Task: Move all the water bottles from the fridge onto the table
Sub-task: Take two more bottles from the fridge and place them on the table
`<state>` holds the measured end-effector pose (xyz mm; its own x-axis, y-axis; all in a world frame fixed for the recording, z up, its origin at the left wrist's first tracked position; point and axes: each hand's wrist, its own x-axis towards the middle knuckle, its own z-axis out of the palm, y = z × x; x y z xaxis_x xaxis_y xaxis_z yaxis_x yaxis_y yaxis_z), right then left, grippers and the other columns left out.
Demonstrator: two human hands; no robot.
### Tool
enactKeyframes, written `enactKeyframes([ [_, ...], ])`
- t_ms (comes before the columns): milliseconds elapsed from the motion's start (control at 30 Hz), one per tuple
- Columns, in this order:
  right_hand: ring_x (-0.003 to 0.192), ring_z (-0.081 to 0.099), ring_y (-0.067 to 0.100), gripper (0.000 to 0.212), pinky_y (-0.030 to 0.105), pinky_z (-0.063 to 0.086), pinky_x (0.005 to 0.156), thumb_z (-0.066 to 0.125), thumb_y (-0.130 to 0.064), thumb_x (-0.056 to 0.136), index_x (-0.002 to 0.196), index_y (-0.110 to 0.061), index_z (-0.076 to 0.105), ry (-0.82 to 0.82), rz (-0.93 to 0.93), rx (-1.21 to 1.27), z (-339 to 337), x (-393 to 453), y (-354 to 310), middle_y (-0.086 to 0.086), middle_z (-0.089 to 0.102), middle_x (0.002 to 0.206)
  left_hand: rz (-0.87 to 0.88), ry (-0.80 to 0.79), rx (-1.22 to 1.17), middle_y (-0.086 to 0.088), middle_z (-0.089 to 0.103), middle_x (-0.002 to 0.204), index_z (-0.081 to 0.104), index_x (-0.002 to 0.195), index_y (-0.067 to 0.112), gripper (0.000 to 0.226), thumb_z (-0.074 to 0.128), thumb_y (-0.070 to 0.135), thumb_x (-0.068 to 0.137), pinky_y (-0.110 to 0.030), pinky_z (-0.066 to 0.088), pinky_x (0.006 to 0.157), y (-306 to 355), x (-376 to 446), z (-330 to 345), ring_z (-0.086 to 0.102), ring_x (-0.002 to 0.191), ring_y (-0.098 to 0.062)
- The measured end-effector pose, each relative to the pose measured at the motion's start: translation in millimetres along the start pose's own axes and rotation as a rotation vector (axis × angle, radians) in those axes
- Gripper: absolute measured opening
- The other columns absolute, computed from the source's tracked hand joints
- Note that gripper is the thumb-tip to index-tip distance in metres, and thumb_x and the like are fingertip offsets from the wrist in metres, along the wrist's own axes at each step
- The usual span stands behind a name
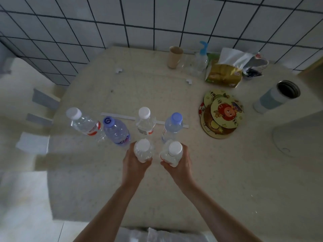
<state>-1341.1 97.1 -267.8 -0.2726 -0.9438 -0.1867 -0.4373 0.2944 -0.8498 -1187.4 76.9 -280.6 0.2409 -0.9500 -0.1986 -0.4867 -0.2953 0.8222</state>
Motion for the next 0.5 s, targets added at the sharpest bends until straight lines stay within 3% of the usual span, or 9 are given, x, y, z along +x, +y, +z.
enactKeyframes([
  [67,0.098,0.053,0.014,0.073,0.017,0.041,0.074,0.086,-0.013,0.061,0.119,-0.018,0.044,-0.019,0.033,-0.014,-2,0,-1,-0.004,0.052,0.110,-0.002,-0.019,-0.006,0.002,0.069,0.106,0.058,0.116,0.018,0.062,0.086,0.012,0.061,-0.018,0.041,0.072,-1,2,-1,0.063,0.093,-0.016],
  [167,0.108,0.053,0.019,0.073,0.035,0.049,0.088,0.083,-0.013,0.066,0.126,-0.013,0.042,-0.052,0.130,-0.037,-6,-4,4,-0.003,0.049,0.116,0.003,-0.023,-0.035,0.005,0.069,0.103,0.059,0.116,0.018,0.064,0.086,0.010,0.059,-0.003,0.040,0.068,-2,0,-4,0.064,0.093,-0.016],
  [233,0.116,0.052,0.020,0.070,0.040,0.048,0.098,0.078,-0.016,0.072,0.130,-0.015,0.038,-0.101,0.228,-0.053,-11,-10,5,0.001,0.049,0.126,0.017,-0.018,-0.043,0.007,0.068,0.102,0.057,0.118,0.018,0.066,0.087,0.010,0.060,-0.008,0.043,0.070,-1,-3,-7,0.064,0.093,-0.014],
  [300,0.119,0.052,0.021,0.069,0.038,0.046,0.099,0.075,-0.019,0.077,0.133,-0.014,0.036,-0.155,0.313,-0.083,-15,-16,5,0.005,0.051,0.131,0.011,-0.009,-0.072,0.008,0.067,0.104,0.054,0.122,0.022,0.068,0.087,0.012,0.063,-0.021,0.049,0.077,-2,-9,-10,0.064,0.095,-0.014],
  [400,0.113,0.053,0.021,0.073,0.030,0.045,0.086,0.074,-0.023,0.079,0.138,-0.013,0.031,-0.308,0.347,-0.158,-17,-29,-4,0.006,0.055,0.129,-0.010,0.029,-0.121,0.006,0.067,0.109,0.054,0.123,0.021,0.064,0.084,0.008,0.067,-0.034,0.056,0.086,-10,-21,-19,0.066,0.102,-0.016],
  [500,0.122,0.050,0.023,0.084,0.026,0.041,0.088,0.071,-0.029,0.081,0.145,-0.012,0.019,-0.504,0.304,-0.293,-13,-44,-22,0.007,0.050,0.137,-0.054,0.061,-0.192,0.001,0.068,0.107,0.054,0.123,0.014,0.058,0.080,0.002,0.072,-0.024,0.056,0.082,-12,-36,-35,0.067,0.101,-0.015],
])
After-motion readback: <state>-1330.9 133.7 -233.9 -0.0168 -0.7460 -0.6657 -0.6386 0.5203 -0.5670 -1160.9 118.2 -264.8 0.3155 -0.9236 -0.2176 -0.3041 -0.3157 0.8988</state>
